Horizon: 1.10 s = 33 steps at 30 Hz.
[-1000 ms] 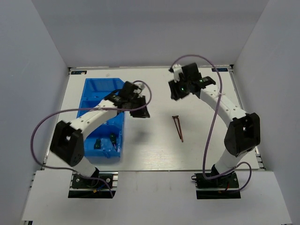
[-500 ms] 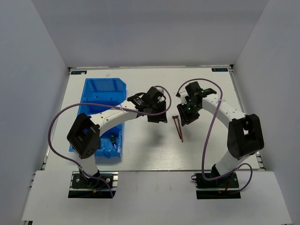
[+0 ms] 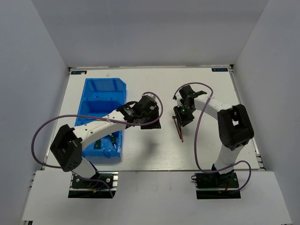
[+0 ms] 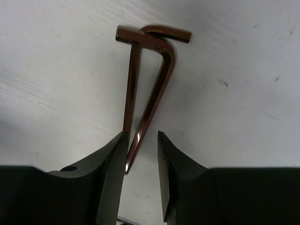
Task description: Sort the tools into containers
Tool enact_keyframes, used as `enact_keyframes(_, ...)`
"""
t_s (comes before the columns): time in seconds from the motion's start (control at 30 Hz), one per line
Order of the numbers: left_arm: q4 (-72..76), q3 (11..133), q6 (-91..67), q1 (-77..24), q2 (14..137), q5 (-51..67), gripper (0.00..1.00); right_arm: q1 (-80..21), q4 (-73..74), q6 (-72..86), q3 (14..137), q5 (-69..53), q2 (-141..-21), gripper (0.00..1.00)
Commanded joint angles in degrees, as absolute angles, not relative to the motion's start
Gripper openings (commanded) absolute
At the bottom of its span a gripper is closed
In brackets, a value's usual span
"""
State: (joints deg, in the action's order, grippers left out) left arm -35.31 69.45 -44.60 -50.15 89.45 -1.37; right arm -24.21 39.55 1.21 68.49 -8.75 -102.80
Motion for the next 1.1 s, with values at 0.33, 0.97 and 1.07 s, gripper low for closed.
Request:
enact_keyframes(0.33,-35.9,65.8,-48.3,-51.6,81.6,-6.5,0.57,-28.9,30.3,7.4,68.0,7.5,-107.7,0.35)
enact_keyframes(0.97,-35.4,62.1,-49.3,-52.1,77.4,-7.0,0.57,-29.6,32.8,10.0,69.5,5.5,-107.9,0.0)
enact_keyframes(1.07,-33.3,62.1,-48.5,-52.1,75.9,-7.0,0.57,-29.2,32.9,6.6,73.0,-2.8,-104.7,0.0)
